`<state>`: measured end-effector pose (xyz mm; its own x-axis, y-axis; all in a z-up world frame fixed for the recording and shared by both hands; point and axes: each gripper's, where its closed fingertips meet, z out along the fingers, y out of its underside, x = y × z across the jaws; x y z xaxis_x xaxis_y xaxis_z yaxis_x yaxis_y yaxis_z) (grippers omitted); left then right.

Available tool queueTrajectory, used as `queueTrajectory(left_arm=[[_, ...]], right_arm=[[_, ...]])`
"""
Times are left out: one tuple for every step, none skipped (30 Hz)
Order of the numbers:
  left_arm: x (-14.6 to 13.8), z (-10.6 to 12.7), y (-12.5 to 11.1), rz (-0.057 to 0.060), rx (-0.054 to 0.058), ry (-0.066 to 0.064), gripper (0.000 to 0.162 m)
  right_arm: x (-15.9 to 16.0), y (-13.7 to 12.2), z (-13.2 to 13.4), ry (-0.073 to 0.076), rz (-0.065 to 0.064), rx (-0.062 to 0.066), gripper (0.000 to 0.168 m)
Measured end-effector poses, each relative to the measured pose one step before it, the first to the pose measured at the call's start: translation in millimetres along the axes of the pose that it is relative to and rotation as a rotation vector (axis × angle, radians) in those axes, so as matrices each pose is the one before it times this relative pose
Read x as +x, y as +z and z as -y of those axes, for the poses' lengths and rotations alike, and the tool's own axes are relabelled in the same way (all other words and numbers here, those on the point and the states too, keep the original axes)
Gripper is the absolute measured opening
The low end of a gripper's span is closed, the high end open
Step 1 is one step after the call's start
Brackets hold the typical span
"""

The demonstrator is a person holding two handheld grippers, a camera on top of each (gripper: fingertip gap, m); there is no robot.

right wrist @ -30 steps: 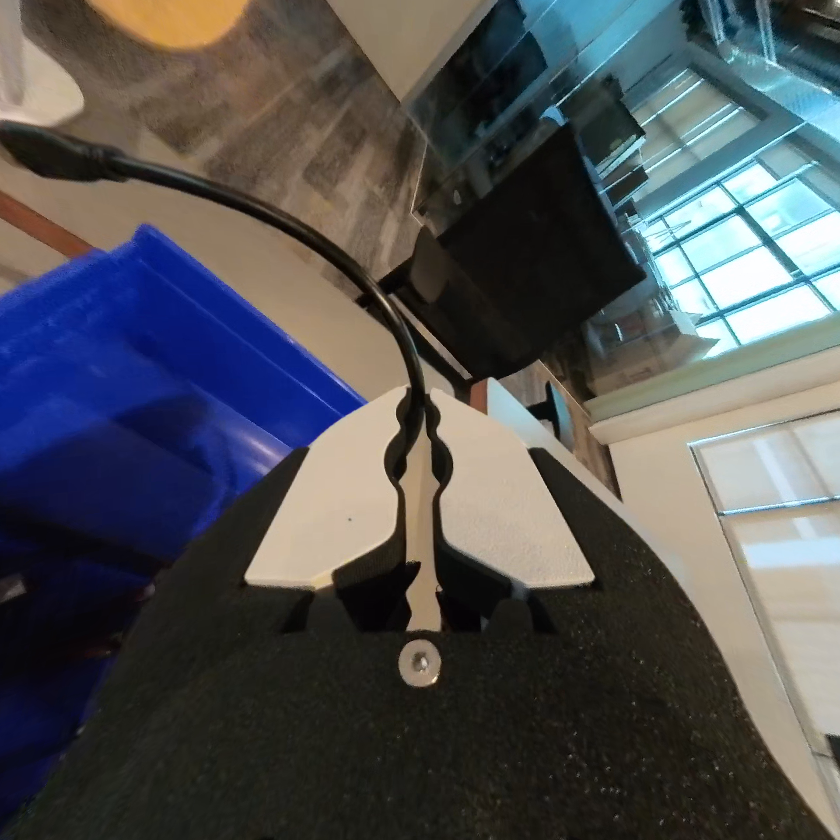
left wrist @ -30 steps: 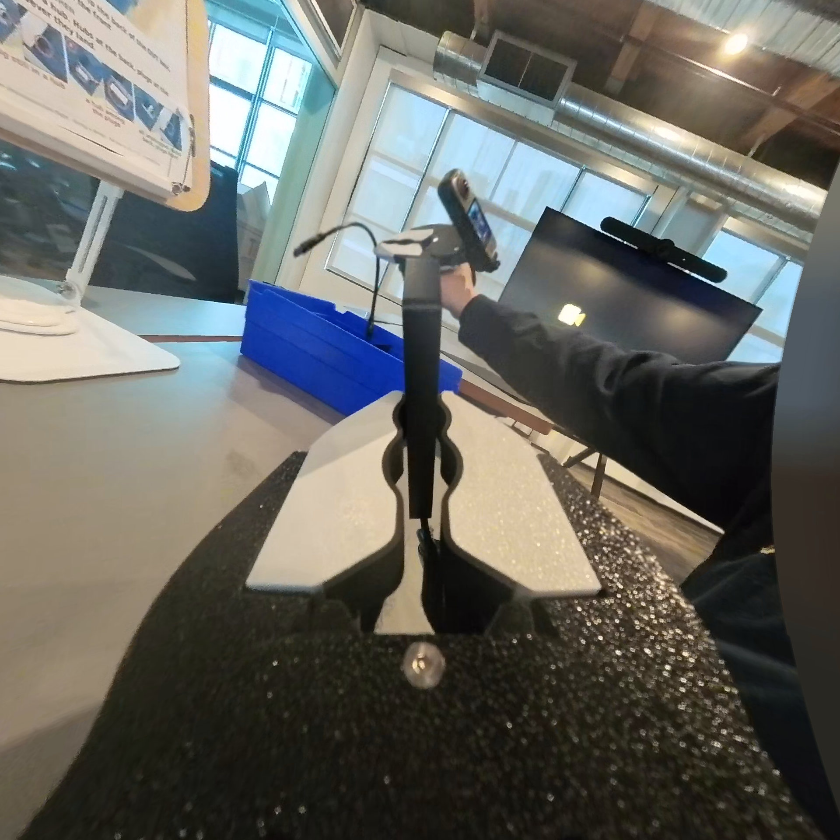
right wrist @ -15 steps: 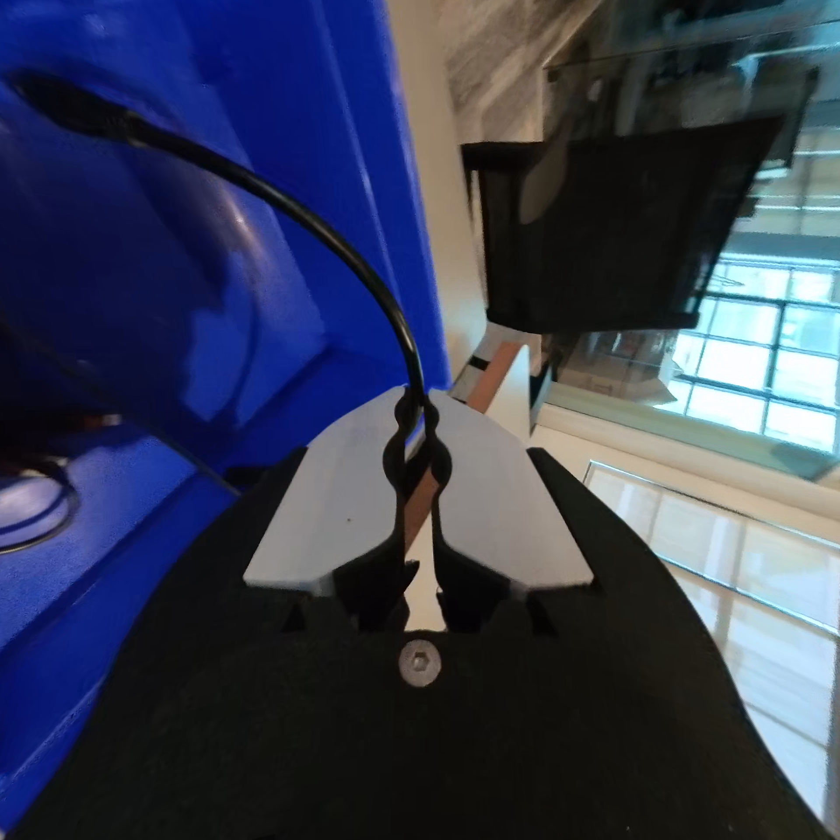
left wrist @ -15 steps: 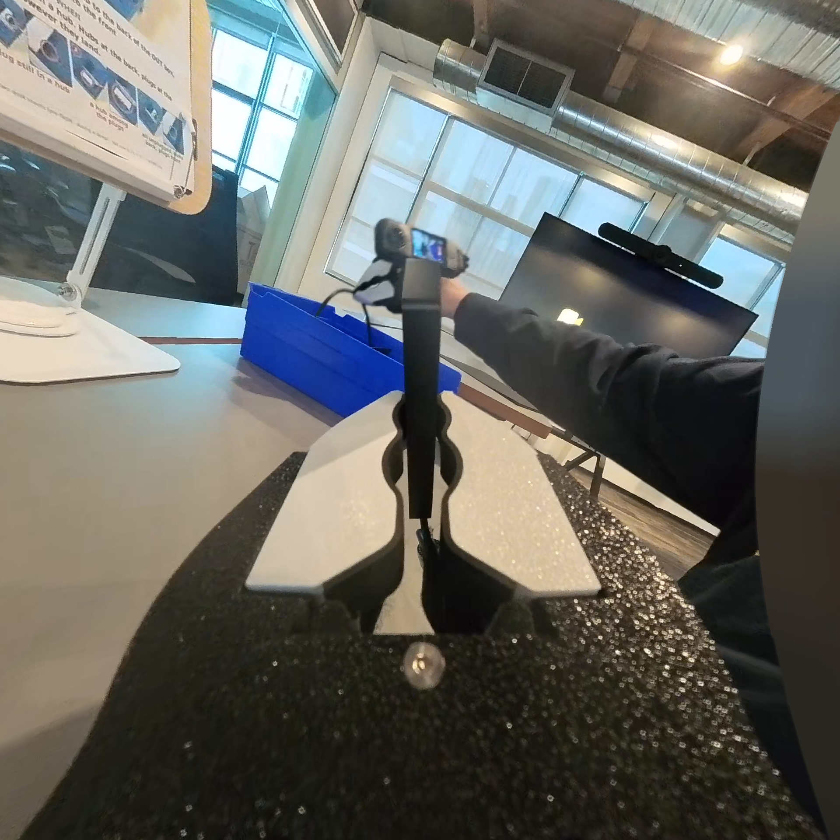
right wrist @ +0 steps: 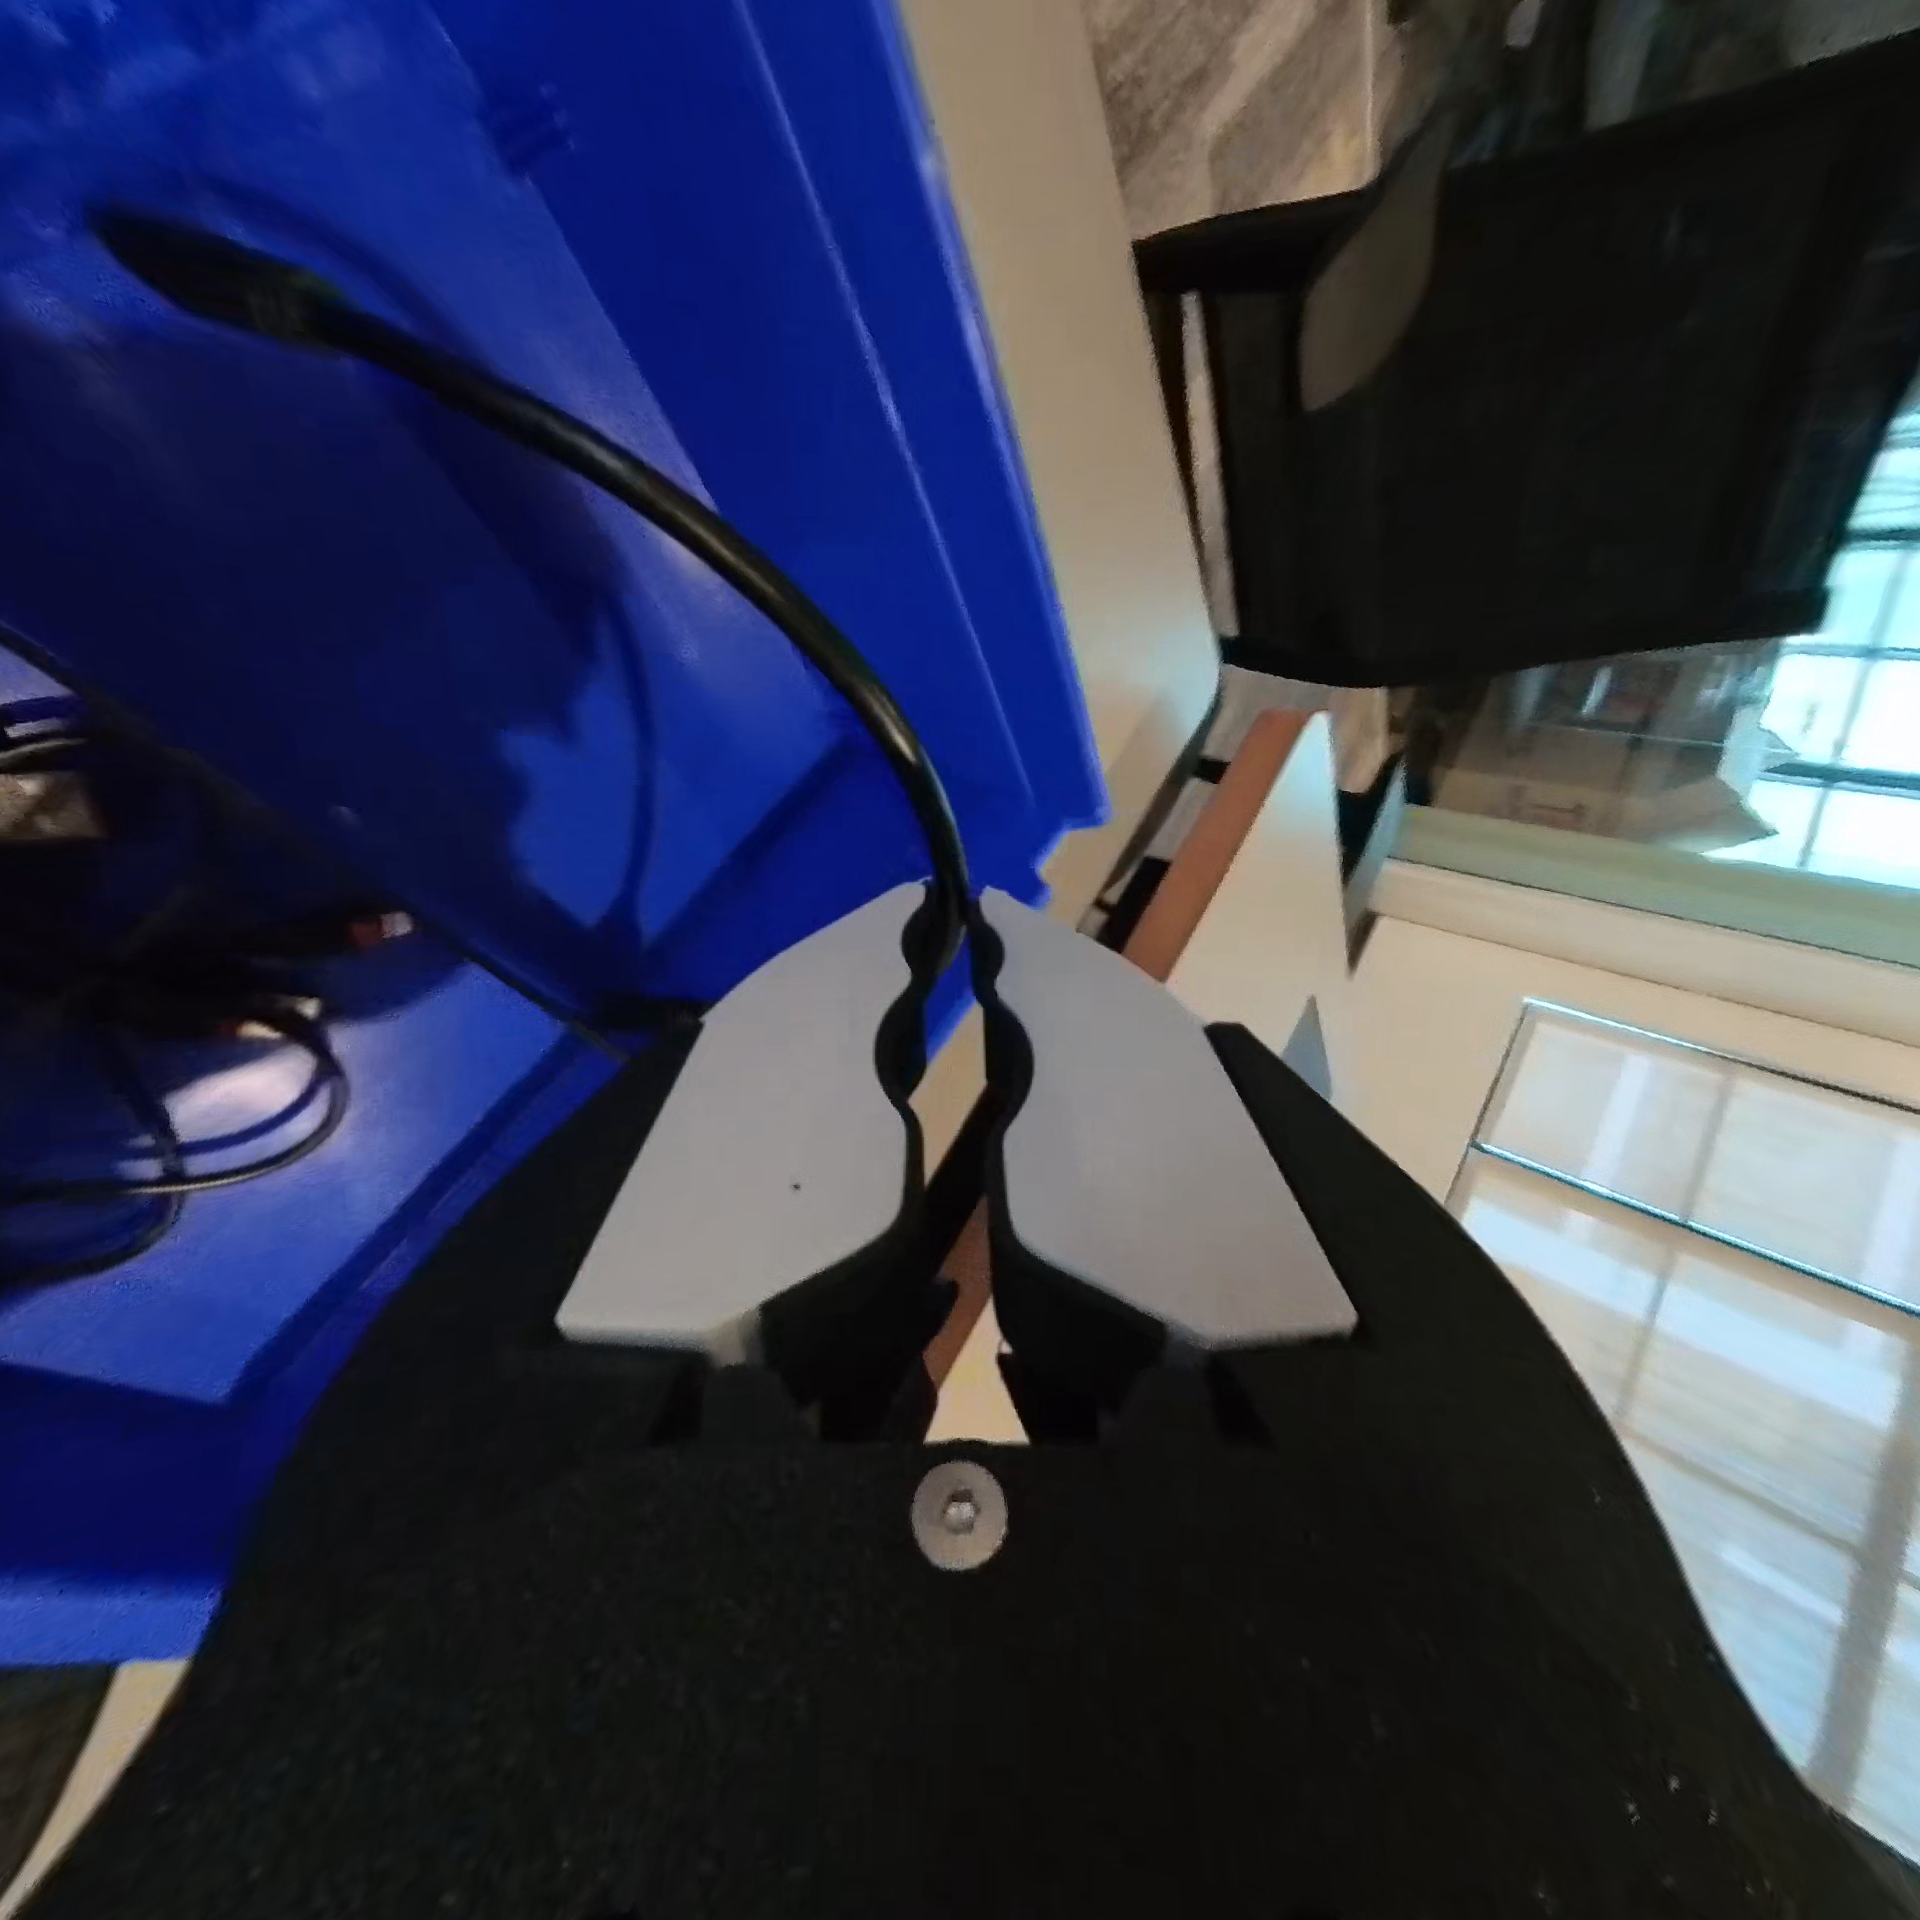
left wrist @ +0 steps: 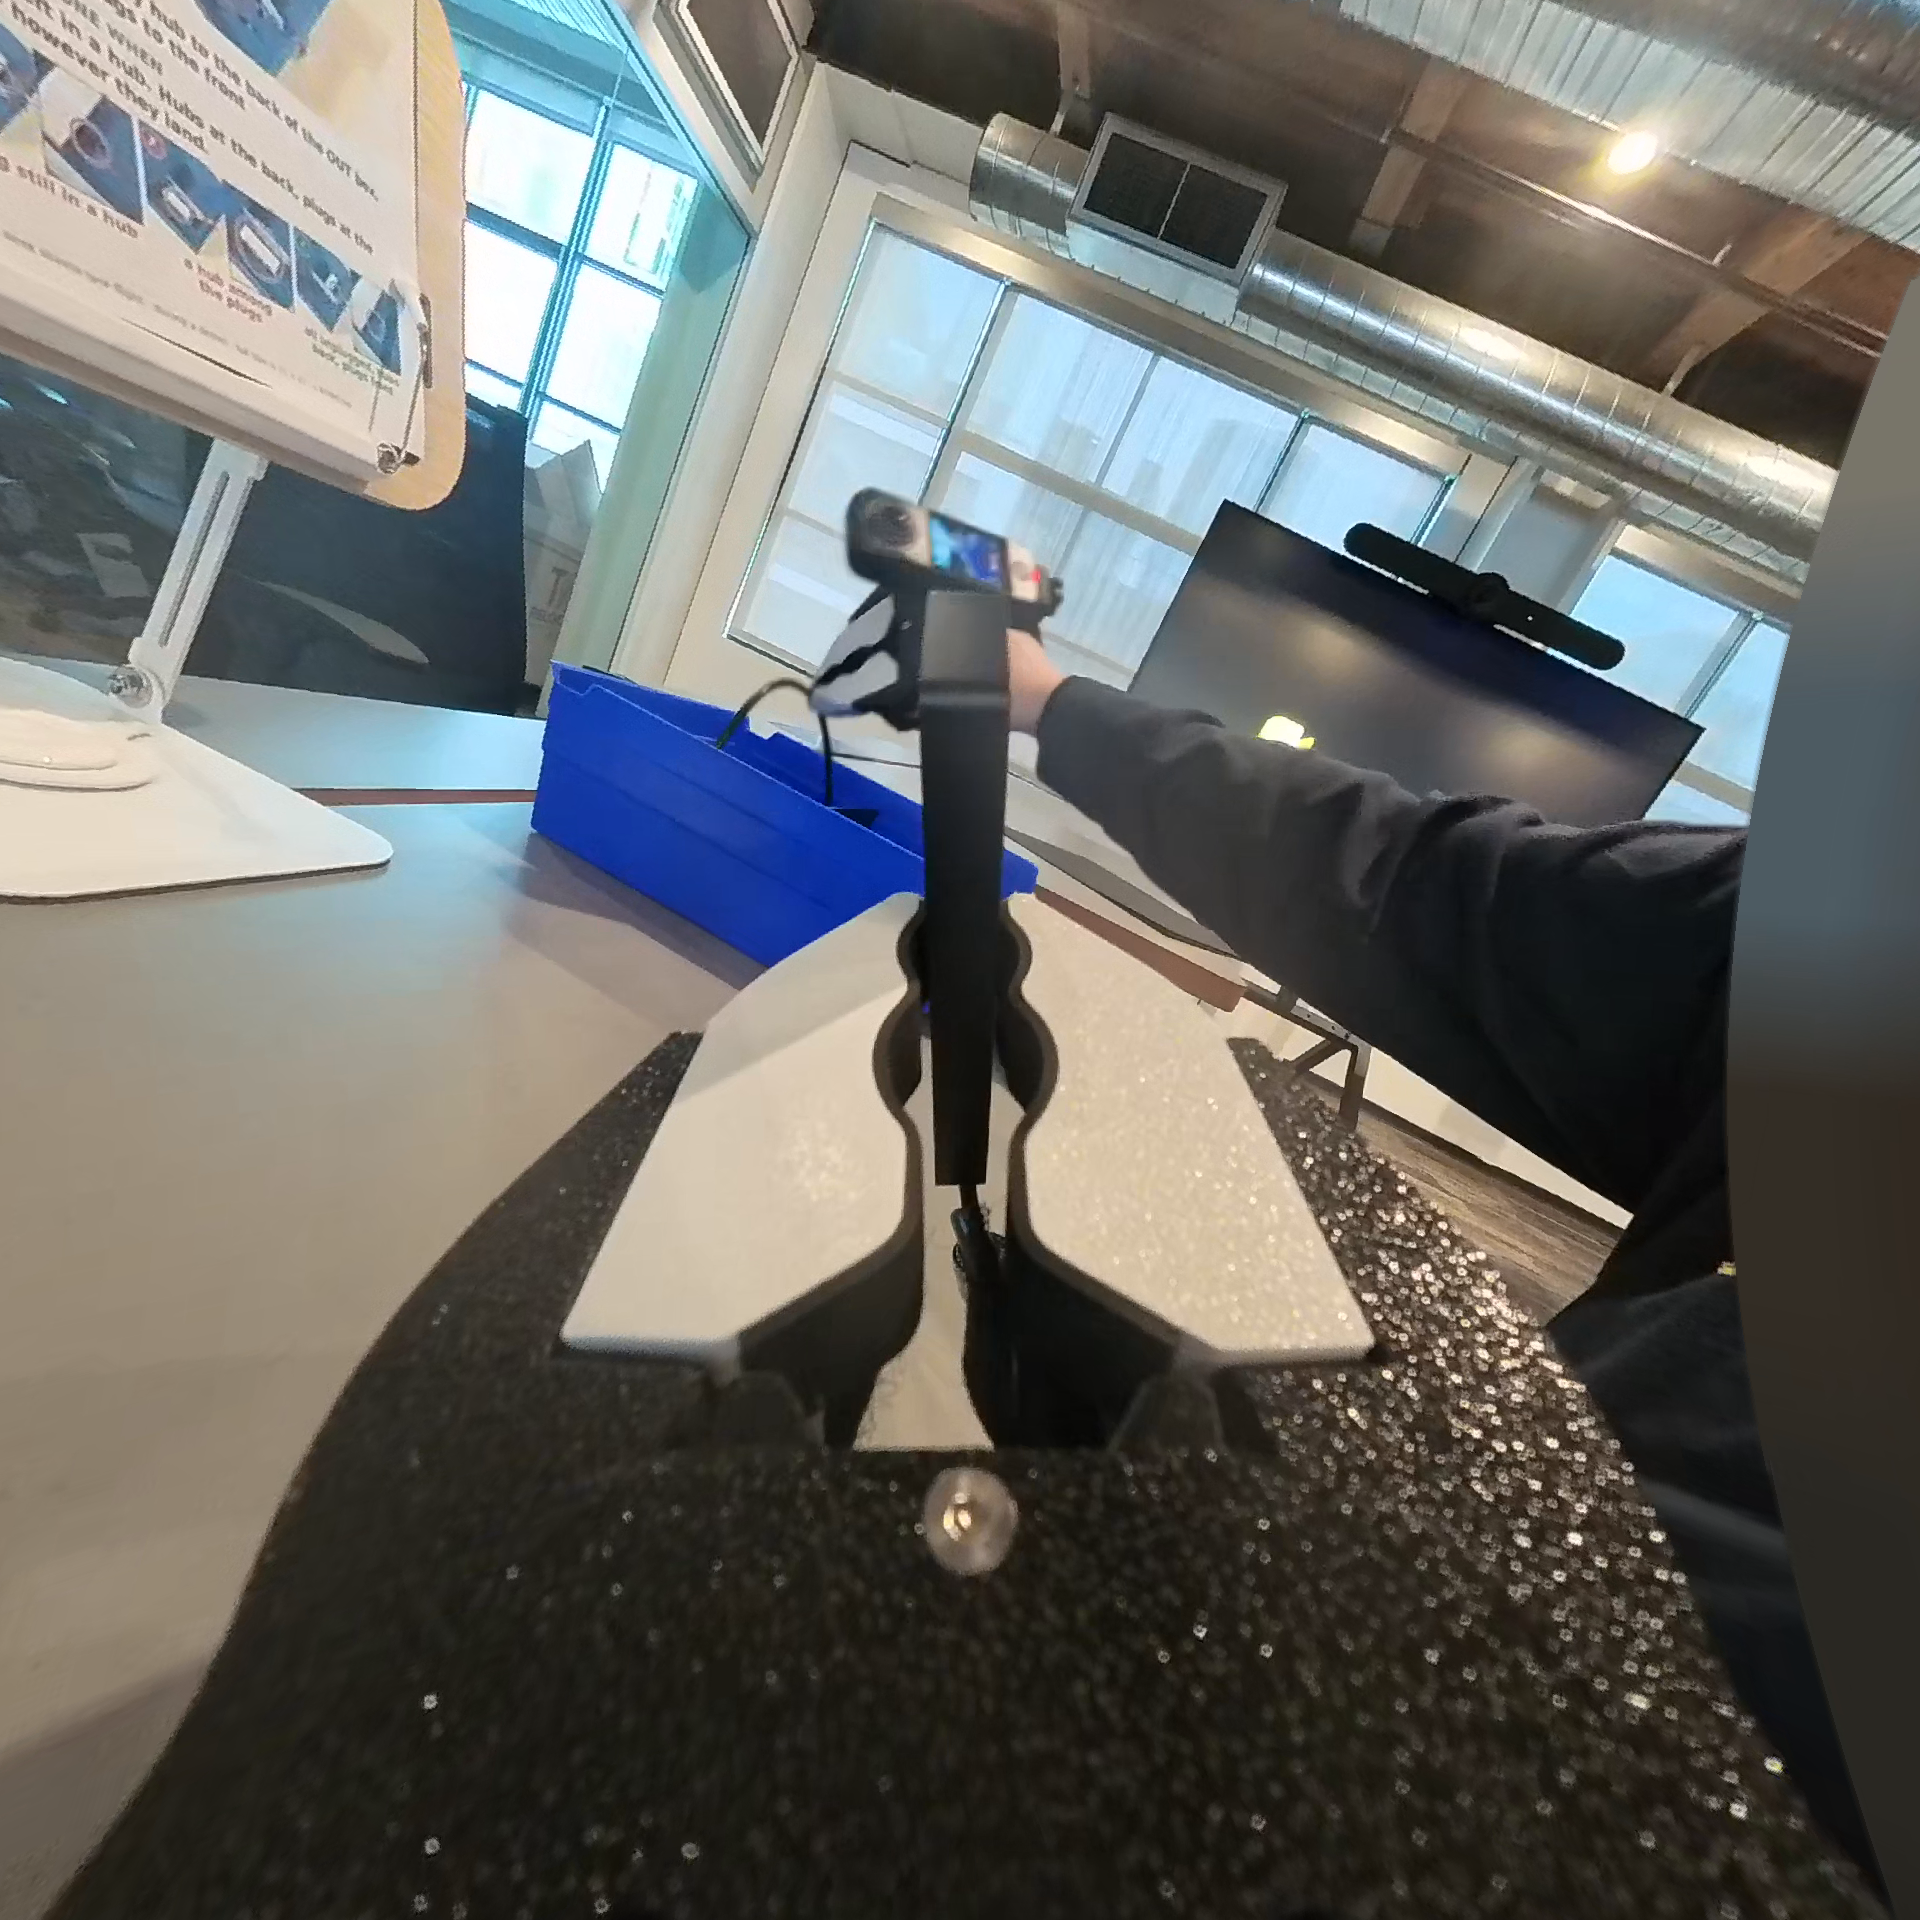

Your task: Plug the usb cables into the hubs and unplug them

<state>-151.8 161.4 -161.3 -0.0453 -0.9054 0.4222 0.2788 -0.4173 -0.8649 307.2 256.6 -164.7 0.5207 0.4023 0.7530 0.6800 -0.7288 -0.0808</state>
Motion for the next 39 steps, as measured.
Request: queueTrajectory(left_arm=[[-0.02,-0.10,-0.03,-0.0001,-0.0001,-0.0001,0.011],[-0.31,-0.23,-0.18,0.0015,0.0000,-0.0001,0.011],[-0.59,-0.03,-0.33,0.0023,0.0002,-0.0012,0.011],[-0.33,0.21,-0.22,0.0003,0.0017,-0.0025,0.011],[-0.11,0.45,-0.31,-0.0014,0.0031,-0.0025,0.011],[-0.08,0.08,-0.02,-0.0007,0.0024,-0.0024,0.011],[-0.05,-0.23,0.14,-0.0008,0.0006,-0.0028,0.011],[0.12,-0.48,0.45,-0.0020,-0.0004,-0.0033,0.011],[0.41,-0.71,0.47,-0.0031,-0.0013,-0.0030,0.011],[0.58,-0.56,0.61,-0.0028,-0.0019,-0.0011,0.011],[0.69,-0.61,0.39,-0.0017,-0.0027,0.0016,0.011],[0.48,-0.41,0.33,-0.0007,-0.0031,0.0029,0.011],[0.50,-0.25,0.22,-0.0001,-0.0019,0.0028,0.011],[0.16,-0.03,0.00,-0.0002,-0.0002,0.0012,0.011],[0.12,0.13,-0.13,-0.0006,0.0012,-0.0010,0.011],[0.00,0.23,-0.11,-0.0013,0.0017,-0.0023,0.011],[-0.01,0.04,0.03,-0.0014,0.0013,-0.0029,0.011],[0.08,-0.16,0.16,-0.0015,0.0005,-0.0028,0.011],[0.24,-0.29,0.31,-0.0020,-0.0004,-0.0025,0.011],[0.46,-0.55,0.51,-0.0028,-0.0017,-0.0013,0.011],[0.51,-0.71,0.53,-0.0023,-0.0034,0.0006,0.011],[0.61,-0.80,0.50,-0.0012,-0.0044,0.0023,0.011],[0.50,-0.59,0.37,-0.0005,-0.0039,0.0033,0.011],[0.41,-0.32,0.17,-0.0003,-0.0029,0.0031,0.011],[0.26,0.05,0.09,-0.0005,-0.0014,0.0021,0.011],[0.22,0.14,-0.15,-0.0008,0.0003,0.0004,0.011],[0.16,0.28,-0.09,-0.0012,0.0014,-0.0011,0.011],[0.07,0.16,-0.04,-0.0012,0.0011,-0.0018,0.011],[-0.08,-0.17,0.13,-0.0008,-0.0002,-0.0014,0.011],[-0.15,-0.26,0.08,0.0001,-0.0013,-0.0002,0.011],[-0.14,-0.45,0.10,0.0004,-0.0022,0.0003,0.011],[-0.05,-0.31,0.16,0.0001,-0.0018,0.0002,0.011],[0.13,0.06,0.01,-0.0007,-0.0002,0.0001,0.011],[0.30,0.49,-0.12,-0.0008,0.0009,0.0012,0.011],[0.17,0.58,-0.28,0.0009,0.0011,0.0034,0.011],[-0.17,0.70,-0.55,0.0030,0.0014,0.0045,0.011],[-0.39,0.74,-0.43,0.0022,0.0026,0.0021,0.011],[0.09,0.83,-0.28,-0.0020,0.0039,-0.0021,0.011],[0.56,0.68,-0.03,-0.0058,0.0037,-0.0039,0.011]], right_arm=[[7.77,-7.45,0.50,0.0001,-0.0412,0.0280,0.005],[8.46,-10.35,0.96,0.0136,-0.0348,0.0362,0.005],[5.86,-12.08,2.85,0.0357,-0.0048,0.0546,0.005],[2.50,-12.98,3.36,0.0252,0.0200,0.0589,0.005],[-1.41,-12.84,2.40,-0.0072,0.0378,0.0500,0.005],[1.95,-11.25,-2.78,-0.0100,0.0038,0.0074,0.005],[-1.43,-9.75,-3.45,-0.0181,0.0228,0.0042,0.005],[-4.21,-8.79,-1.39,-0.0094,0.0366,0.0201,0.005],[0.11,-7.88,-1.89,0.0100,0.0061,0.0128,0.005],[2.41,-7.81,-1.82,0.0172,-0.0073,0.0144,0.005],[4.73,-8.75,0.91,0.0223,-0.0243,0.0324,0.005],[4.58,-9.33,2.52,0.0259,-0.0232,0.0411,0.005],[1.71,-8.14,2.13,0.0281,-0.0025,0.0329,0.005],[-1.21,-6.01,0.62,0.0211,0.0120,0.0171,0.005],[-1.44,-4.02,-0.96,0.0074,0.0013,0.0036,0.005],[-5.55,-1.32,-1.61,-0.0020,0.0205,-0.0025,0.005],[-8.28,1.98,-3.95,-0.0043,0.0337,-0.0224,0.005],[-8.64,5.08,-7.04,-0.0091,0.0324,-0.0468,0.005],[-8.48,7.30,-7.45,-0.0127,0.0309,-0.0517,0.005],[-8.75,8.42,-5.77,-0.0183,0.0314,-0.0419,0.005],[-7.95,9.01,-5.55,-0.0176,0.0268,-0.0444,0.005],[-6.63,8.92,-5.48,-0.0223,0.0195,-0.0497,0.005],[-6.64,8.20,-3.13,-0.0263,0.0217,-0.0390,0.005],[-7.51,7.71,-0.43,-0.0197,0.0282,-0.0278,0.005],[-7.48,7.37,0.24,-0.0219,0.0301,-0.0281,0.005],[-3.97,7.39,-1.00,-0.0210,0.0092,-0.0390,0.005],[-2.26,7.28,-1.89,-0.0210,0.0022,-0.0435,0.005],[-0.73,6.31,-0.25,-0.0070,-0.0017,-0.0284,0.005],[-2.40,3.41,4.16,-0.0005,0.0202,0.0057,0.006],[-4.42,0.87,6.56,0.0081,0.0410,0.0219,0.006],[-0.99,-0.54,3.08,0.0076,0.0207,-0.0045,0.007],[-0.51,-0.88,0.56,-0.0048,0.0116,-0.0188,0.015],[0.16,-2.19,1.71,-0.0027,0.0032,-0.0076,0.024],[2.60,-4.16,1.11,0.0066,-0.0137,-0.0069,0.033],[4.29,-6.70,0.06,0.0228,-0.0253,-0.0050,0.044],[4.92,-9.46,1.82,0.0380,-0.0292,0.0119,0.051],[3.82,-11.30,5.40,0.0458,-0.0240,0.0367,0.057],[0.58,-12.55,8.94,0.0483,-0.0086,0.0544,0.061],[-5.05,-13.49,16.40,0.0414,0.0131,0.0937,0.062]])
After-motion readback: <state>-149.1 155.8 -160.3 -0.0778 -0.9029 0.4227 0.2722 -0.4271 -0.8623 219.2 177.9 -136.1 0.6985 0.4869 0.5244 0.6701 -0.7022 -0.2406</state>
